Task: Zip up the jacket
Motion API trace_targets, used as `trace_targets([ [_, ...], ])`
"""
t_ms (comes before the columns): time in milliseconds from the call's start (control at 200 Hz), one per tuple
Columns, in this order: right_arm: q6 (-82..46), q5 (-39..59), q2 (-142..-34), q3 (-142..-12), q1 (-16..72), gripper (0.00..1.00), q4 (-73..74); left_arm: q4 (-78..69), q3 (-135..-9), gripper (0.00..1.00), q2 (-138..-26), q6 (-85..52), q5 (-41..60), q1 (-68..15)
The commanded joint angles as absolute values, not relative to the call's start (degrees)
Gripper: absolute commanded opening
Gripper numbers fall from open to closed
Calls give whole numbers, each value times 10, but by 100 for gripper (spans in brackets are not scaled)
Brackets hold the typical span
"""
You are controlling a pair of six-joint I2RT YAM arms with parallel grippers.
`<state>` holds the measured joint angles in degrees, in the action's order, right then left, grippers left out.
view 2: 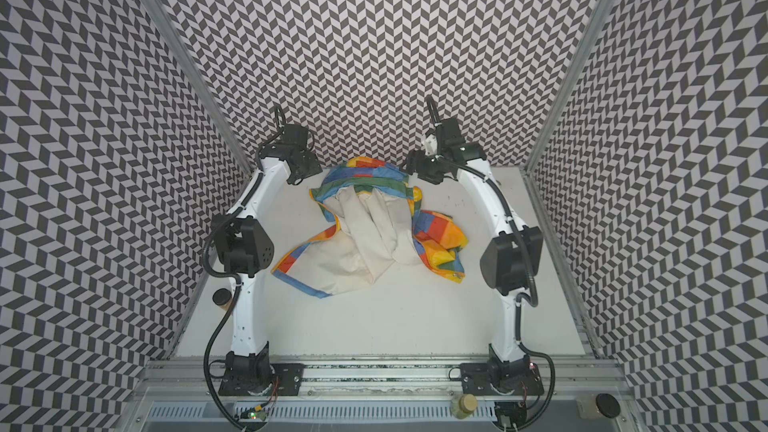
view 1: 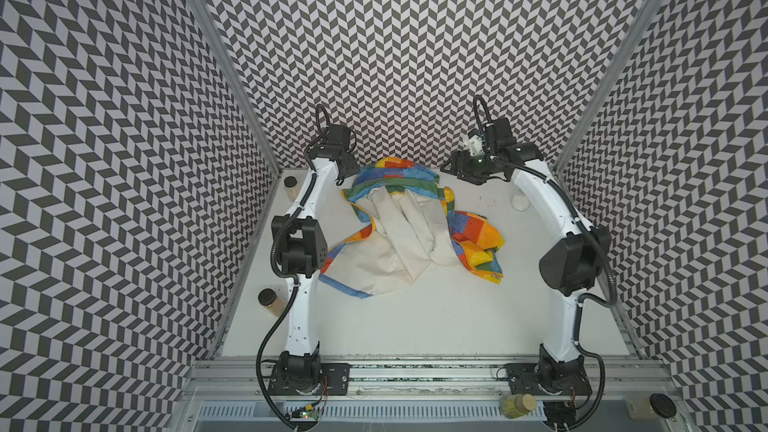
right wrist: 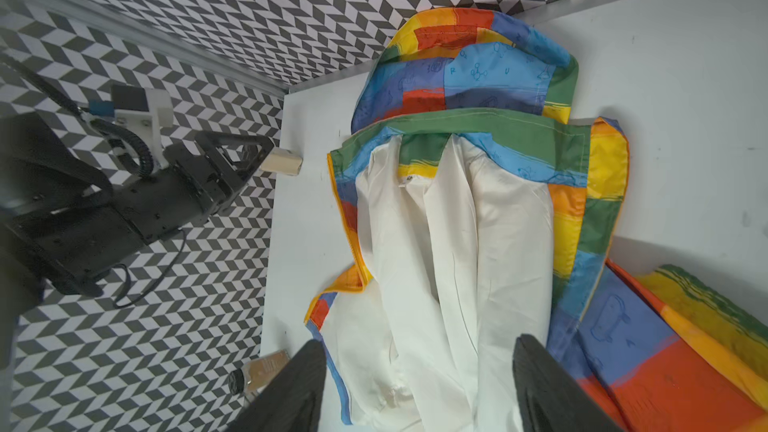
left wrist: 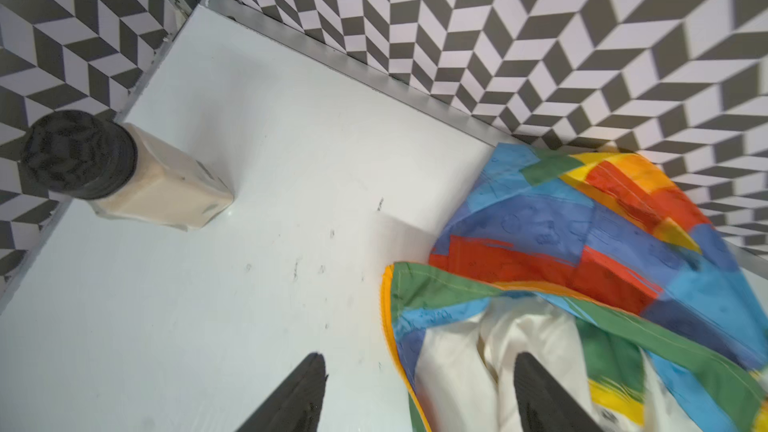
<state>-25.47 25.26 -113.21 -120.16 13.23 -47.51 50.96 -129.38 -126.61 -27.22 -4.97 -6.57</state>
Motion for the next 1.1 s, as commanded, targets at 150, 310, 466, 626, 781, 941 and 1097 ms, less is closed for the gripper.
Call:
trace_targets([
  [150, -198, 189, -866, -858, 94, 52, -420, 353, -1006, 72, -1028, -342, 152, -152],
  [310, -194, 193, -767, -652, 63, 53, -394, 251, -783, 72, -925, -404, 252, -253],
  [466, -211, 187, -744, -531, 54, 63, -338, 85, -629, 74, -907, -503, 291, -347],
  [626, -215, 229, -803, -516, 49, 60, -322, 22, -627, 75, -973, -509, 289, -411],
  [781, -229, 246, -807, -491, 40, 56, -294, -12, -654, 73, -1027, -499, 294, -437],
  [941, -229, 250, -783, -472, 19, 54, -292, -15, -697, 71, -1085, -490, 302, -463],
  [1097, -223, 268, -762, -465, -8, 54, -302, -19, -732, 70, -1146, -490, 311, -479],
])
